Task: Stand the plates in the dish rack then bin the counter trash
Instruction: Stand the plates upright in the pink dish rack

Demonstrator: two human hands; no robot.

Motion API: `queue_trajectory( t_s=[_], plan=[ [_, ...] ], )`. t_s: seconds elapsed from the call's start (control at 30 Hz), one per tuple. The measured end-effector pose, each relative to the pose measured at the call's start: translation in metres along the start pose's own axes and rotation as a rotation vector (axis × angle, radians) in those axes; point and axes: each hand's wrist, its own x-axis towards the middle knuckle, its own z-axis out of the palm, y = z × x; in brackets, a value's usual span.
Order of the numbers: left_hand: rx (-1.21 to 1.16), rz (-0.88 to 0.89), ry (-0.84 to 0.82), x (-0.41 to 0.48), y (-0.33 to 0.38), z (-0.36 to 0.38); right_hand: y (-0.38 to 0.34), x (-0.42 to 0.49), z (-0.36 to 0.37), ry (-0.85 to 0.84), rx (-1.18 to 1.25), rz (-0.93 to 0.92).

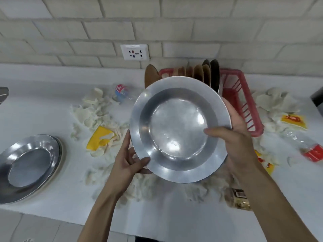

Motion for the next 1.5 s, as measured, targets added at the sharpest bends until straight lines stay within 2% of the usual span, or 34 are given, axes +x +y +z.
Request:
queue_trajectory(
  t_s=[0.2, 0.37, 0.53, 0.67, 0.73, 0.83, 0.9, 1.1, 1.17, 1.33, 1.5],
  plan=[
    [-0.024, 0.048, -0.019, 0.012, -0.007, 0.063, -0.03, -0.009, -0.048, -0.023, 0.093, 0.033],
    [0.078, 0.069, -0.222, 0.022, -0.013, 0.113, -0.069, -0.016, -0.083, 0.081, -0.282, -0.073],
    [0.07, 0.042, -0.431, 0.028, -0.013, 0.162, -0.107, -0.016, -0.121, 0.162, -0.353, -0.075],
    [0.312, 0.102, -0.511, 0.038, -0.01, 0.186, -0.121, -0.012, -0.147, 0.256, -0.338, -0.08],
    [0.523, 0.201, -0.498, 0.045, -0.009, 0.192, -0.126, -0.009, -0.154, 0.285, -0.318, -0.101],
    [0.851, 0.437, -0.357, 0.055, -0.009, 0.194, -0.131, 0.0, -0.157, 0.331, -0.319, -0.155],
    [0.908, 0.555, -0.277, 0.058, -0.008, 0.194, -0.129, 0.009, -0.154, 0.365, -0.33, -0.171],
    [0.923, 0.673, -0.236, 0.07, -0.021, 0.188, -0.102, 0.043, -0.133, 0.398, -0.331, -0.13],
    [0.944, 0.67, -0.252, 0.073, -0.026, 0.187, -0.09, 0.056, -0.127, 0.413, -0.361, -0.109],
    [0.876, 0.507, -0.374, 0.07, -0.035, 0.186, -0.057, 0.091, -0.114, 0.38, -0.461, -0.106],
    [0.763, 0.476, -0.301, 0.068, -0.031, 0.187, -0.042, 0.109, -0.096, 0.376, -0.553, -0.039]
  ],
)
